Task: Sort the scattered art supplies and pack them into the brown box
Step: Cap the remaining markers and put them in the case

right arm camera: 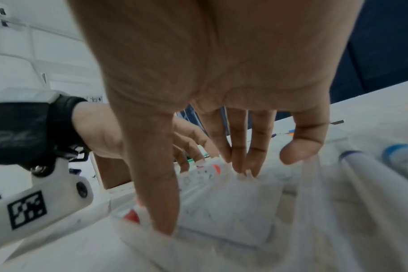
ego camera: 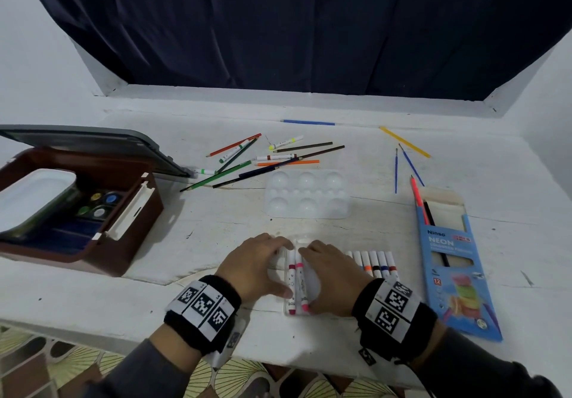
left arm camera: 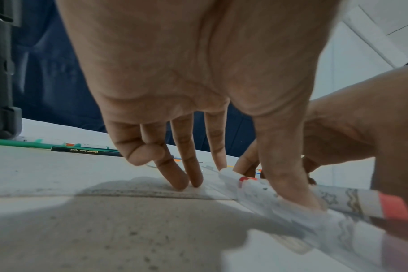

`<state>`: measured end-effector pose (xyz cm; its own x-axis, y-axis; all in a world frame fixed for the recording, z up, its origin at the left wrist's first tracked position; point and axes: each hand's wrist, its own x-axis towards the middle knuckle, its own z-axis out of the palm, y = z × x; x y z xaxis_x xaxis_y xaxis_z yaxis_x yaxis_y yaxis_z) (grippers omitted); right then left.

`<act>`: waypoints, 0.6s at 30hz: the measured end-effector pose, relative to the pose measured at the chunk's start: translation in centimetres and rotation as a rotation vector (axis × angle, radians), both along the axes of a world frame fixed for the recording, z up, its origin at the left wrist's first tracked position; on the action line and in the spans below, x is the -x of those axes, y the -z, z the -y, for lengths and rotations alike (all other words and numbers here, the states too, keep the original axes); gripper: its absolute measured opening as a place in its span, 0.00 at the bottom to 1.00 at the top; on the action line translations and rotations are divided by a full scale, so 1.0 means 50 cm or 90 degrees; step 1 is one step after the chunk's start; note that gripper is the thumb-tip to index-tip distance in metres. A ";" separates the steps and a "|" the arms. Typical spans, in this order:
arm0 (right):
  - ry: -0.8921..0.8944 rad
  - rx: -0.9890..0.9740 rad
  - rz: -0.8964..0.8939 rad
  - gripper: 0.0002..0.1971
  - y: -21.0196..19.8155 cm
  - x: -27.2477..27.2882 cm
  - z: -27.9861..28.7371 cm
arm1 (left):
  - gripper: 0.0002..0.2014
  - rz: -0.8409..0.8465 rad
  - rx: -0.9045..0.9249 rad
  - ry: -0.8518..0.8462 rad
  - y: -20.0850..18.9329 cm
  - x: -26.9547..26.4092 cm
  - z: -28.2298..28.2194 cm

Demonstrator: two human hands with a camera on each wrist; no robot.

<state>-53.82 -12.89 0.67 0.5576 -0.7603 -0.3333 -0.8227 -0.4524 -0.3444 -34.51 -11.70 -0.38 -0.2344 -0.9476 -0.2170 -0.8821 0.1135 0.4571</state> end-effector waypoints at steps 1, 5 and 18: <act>0.002 -0.021 0.010 0.43 -0.001 0.003 0.004 | 0.40 0.002 -0.001 -0.006 0.000 0.001 0.000; 0.044 -0.094 0.082 0.49 -0.019 0.019 0.028 | 0.40 0.031 -0.004 -0.010 -0.005 0.004 -0.002; 0.036 0.040 0.020 0.45 -0.006 -0.003 -0.006 | 0.39 0.035 -0.025 -0.023 -0.017 0.011 -0.006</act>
<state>-53.68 -12.58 0.99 0.5224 -0.8098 -0.2672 -0.8370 -0.4271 -0.3421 -35.07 -11.41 0.49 -0.1863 -0.9460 -0.2652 -0.9095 0.0639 0.4108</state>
